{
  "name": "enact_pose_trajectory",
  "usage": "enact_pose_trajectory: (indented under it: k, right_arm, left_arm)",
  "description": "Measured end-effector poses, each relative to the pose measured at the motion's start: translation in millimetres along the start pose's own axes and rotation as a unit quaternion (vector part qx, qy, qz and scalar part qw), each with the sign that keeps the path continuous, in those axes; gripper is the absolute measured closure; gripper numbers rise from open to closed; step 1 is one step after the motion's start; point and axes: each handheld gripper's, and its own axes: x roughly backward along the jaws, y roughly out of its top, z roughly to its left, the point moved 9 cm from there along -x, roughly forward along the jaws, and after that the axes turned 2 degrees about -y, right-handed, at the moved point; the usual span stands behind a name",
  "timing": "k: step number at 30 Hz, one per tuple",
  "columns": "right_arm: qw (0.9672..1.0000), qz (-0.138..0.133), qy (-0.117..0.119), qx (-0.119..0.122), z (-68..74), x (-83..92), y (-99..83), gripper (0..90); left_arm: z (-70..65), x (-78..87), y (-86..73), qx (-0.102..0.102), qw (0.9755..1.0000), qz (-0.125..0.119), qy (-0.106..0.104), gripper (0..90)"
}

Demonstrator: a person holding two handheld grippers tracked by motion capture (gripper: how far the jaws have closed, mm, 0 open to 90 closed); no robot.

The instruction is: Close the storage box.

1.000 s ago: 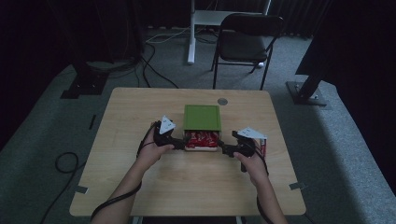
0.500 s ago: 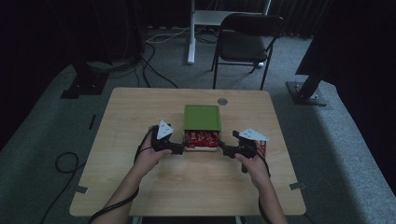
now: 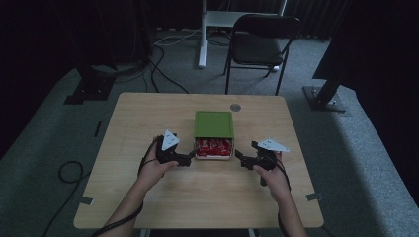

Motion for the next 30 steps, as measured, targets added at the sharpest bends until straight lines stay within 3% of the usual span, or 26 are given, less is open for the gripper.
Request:
enact_pose_trajectory:
  k: [12,30]
  right_arm:
    - [0.9995,0.005,-0.030,-0.009,-24.8,23.5,-11.2,13.2]
    - [0.9959,0.011,-0.089,-0.014,-61.1,59.4,-28.2,13.0]
  left_arm:
    - [17.6,13.7,-13.4,0.019,0.9995,0.008,0.023,0.6]
    - [47.8,42.8,-49.7,0.045,0.9971,0.029,0.053,0.6]
